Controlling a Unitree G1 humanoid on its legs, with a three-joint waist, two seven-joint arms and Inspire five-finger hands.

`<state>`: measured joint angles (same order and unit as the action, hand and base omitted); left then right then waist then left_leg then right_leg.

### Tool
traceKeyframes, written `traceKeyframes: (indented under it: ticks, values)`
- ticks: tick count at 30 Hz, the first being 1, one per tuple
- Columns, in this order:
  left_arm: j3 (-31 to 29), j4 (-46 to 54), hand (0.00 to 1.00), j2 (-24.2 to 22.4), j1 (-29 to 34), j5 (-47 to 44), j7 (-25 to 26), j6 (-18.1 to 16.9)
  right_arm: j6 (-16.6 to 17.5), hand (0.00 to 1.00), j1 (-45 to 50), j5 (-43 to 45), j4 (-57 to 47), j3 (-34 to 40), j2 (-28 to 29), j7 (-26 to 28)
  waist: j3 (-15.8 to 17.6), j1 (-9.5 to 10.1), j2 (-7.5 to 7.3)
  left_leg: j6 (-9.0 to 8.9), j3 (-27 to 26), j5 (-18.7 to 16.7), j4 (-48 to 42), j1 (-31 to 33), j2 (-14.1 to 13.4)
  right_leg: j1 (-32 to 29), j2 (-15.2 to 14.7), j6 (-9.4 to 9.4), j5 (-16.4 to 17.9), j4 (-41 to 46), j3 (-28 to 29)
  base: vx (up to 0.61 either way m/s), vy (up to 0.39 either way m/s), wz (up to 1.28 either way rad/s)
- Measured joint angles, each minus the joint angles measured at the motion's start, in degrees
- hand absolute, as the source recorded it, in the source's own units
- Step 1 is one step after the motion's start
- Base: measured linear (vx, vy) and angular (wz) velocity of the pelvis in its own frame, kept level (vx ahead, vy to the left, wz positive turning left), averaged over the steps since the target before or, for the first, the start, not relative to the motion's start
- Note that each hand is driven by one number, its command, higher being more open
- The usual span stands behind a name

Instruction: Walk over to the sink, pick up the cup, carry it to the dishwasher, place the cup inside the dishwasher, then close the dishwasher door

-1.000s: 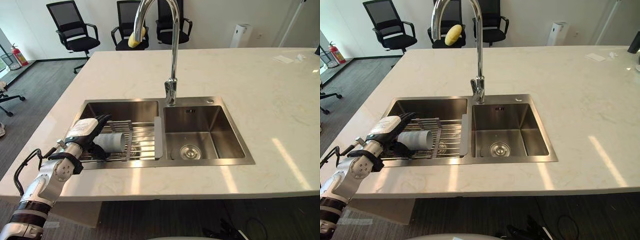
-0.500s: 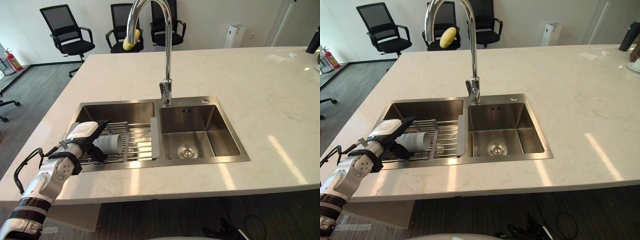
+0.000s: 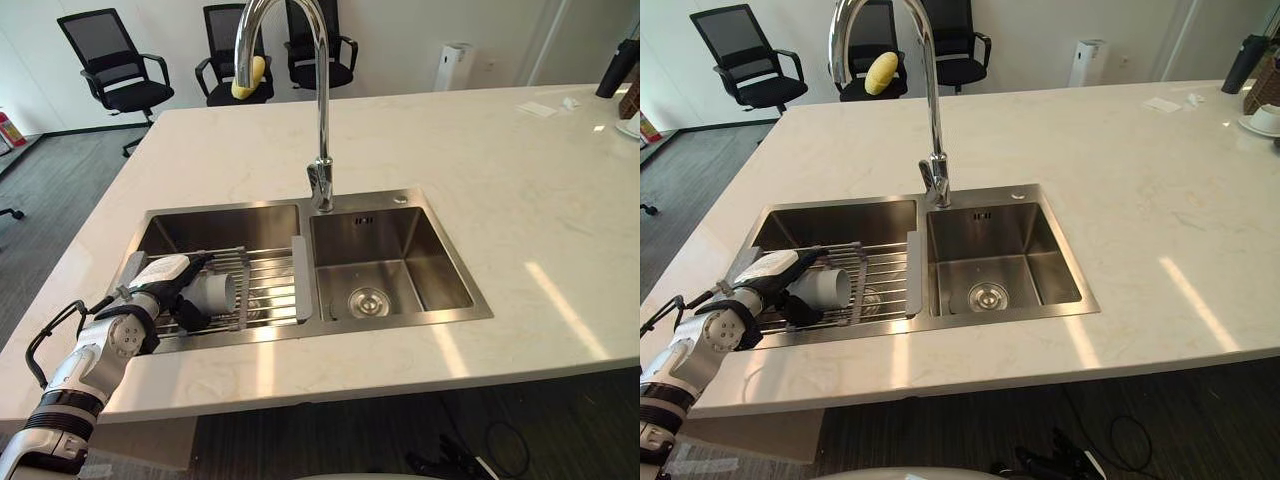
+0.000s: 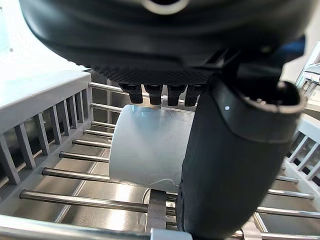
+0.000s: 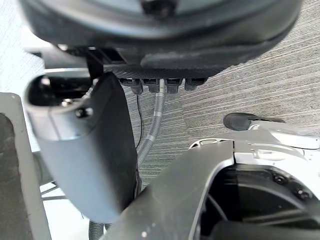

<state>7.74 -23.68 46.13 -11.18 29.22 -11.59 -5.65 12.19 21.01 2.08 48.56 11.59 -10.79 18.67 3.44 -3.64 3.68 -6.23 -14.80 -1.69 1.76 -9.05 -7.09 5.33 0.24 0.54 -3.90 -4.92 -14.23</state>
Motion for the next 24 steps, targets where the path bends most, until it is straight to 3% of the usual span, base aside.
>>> traceKeyframes:
  ticks: [9, 17, 21, 24]
  values:
    - [1.2, -4.2, 0.00, 0.8, -2.9, -1.7, -2.1, 0.8, -0.5, 1.00, 0.7, 0.1, -2.4, -1.0, -0.5, 0.3, 0.6, -0.27, 0.33, -0.99, -0.8, -0.7, -0.6, 0.0, -0.5, -0.4, 0.2, -0.25, 0.2, 0.0, 1.0, 0.01, 0.006, -0.06]
    - [2.4, -4.1, 0.00, 2.2, -3.0, -7.5, -1.9, -4.7, -0.4, 1.00, 1.2, 0.6, -3.4, -1.4, -1.0, 1.5, 1.3, -0.20, 0.46, -1.04, -1.2, -0.7, -1.0, 0.0, -0.4, -0.3, 0.3, 0.08, 0.1, 0.1, 1.4, 0.02, 0.006, -0.03]
    - [2.4, -1.8, 0.00, 3.2, -3.0, -9.2, 0.9, -7.8, 0.1, 1.00, 1.2, 0.9, -3.3, -1.9, -1.0, 1.5, 1.2, -0.05, 0.44, -0.92, -0.8, -0.7, -1.6, 0.2, -0.3, -0.1, 0.2, 0.16, 0.2, 0.1, 1.4, 0.00, 0.001, 0.01]
    - [2.4, 5.6, 0.00, 3.6, -3.2, -14.0, 4.3, -10.1, 1.0, 1.00, 1.3, 1.2, -2.7, -1.8, -1.0, 1.4, 1.2, 0.77, 0.34, -0.54, 0.3, -0.4, -1.6, 0.5, -0.3, -0.1, 0.2, 0.22, 0.2, 0.1, 0.5, -0.01, 0.003, 0.12]
